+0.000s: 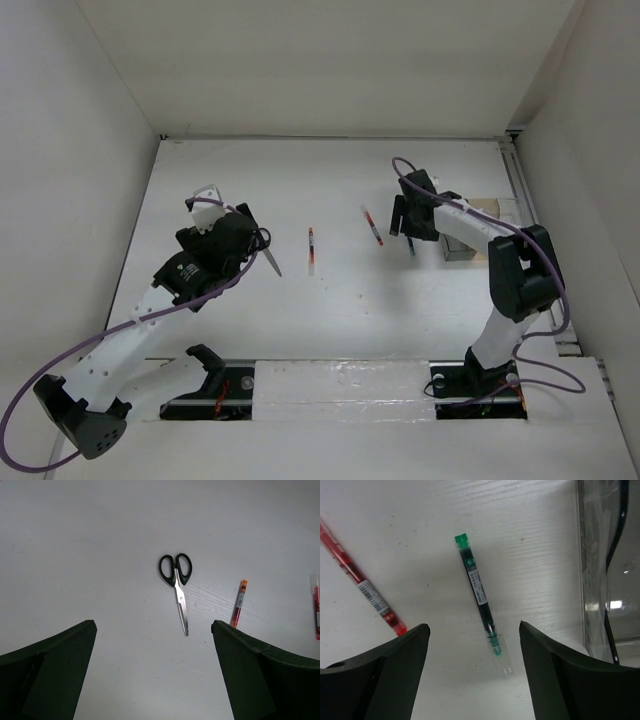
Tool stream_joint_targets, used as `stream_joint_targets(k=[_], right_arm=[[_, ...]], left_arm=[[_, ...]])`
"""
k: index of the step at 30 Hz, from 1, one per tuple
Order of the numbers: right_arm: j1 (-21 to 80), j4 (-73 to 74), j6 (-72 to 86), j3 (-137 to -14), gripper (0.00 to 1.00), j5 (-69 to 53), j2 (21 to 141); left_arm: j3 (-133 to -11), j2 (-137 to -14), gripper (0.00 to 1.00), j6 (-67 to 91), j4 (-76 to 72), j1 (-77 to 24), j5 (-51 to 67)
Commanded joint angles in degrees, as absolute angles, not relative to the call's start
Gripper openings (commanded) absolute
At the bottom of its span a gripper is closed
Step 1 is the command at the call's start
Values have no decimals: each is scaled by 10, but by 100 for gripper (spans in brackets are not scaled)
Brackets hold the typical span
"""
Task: Sort the stationery into containers
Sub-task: Pick up the pen from the center of the board, then place the pen in the storage box.
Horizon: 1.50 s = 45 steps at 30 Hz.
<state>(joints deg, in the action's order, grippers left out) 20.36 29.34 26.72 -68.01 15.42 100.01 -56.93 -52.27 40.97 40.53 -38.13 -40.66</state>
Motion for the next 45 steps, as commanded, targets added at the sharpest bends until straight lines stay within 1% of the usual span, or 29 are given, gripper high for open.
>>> stream_joint_targets(k=[1, 2, 3, 5, 9, 12, 13, 16, 17, 22, 27, 31, 32, 38, 45], right_arm=[[208, 278, 265, -672, 76, 152, 1025], [201, 283, 265, -678, 76, 160, 1039], [201, 289, 265, -684, 74, 160, 1039], [193, 289, 259, -690, 70, 133, 1044], [188, 317, 232, -708, 66, 108, 1062], [188, 317, 225, -708, 51, 82, 1062], [181, 317, 220, -708, 36, 75, 1062], [181, 317, 220, -708, 8, 69, 1062], [176, 317, 220, -708, 0, 69, 1062], [181, 311, 230, -708, 0, 94, 1044], [166, 286, 230, -715, 0, 51, 952], [110, 292, 230, -740, 0, 16, 913], [83, 292, 235, -745, 0, 1, 907], [-5, 270, 250, -735, 0, -83, 859], [-81, 278, 281, -762, 0, -54, 853]], left_arm=[[-584, -519, 100, 410, 403, -380, -411], [-584, -519, 100, 410, 403, -380, -411], [-584, -519, 100, 405, 398, -380, -411], [-584, -519, 100, 405, 398, -380, -406], [-584, -513, 100, 405, 398, -380, -406], [-584, -513, 100, 405, 398, -380, -406], [-584, -513, 100, 405, 398, -380, -406], [-584, -508, 100, 405, 398, -380, -406], [-584, -508, 100, 405, 398, -380, -406], [-584, -503, 100, 405, 393, -380, -406], [-584, -503, 100, 400, 393, -380, -406], [-584, -503, 100, 400, 393, -380, -406], [-584, -496, 100, 400, 393, -380, -406], [-579, -478, 100, 400, 388, -380, -400], [-579, -460, 100, 395, 388, -380, -395]])
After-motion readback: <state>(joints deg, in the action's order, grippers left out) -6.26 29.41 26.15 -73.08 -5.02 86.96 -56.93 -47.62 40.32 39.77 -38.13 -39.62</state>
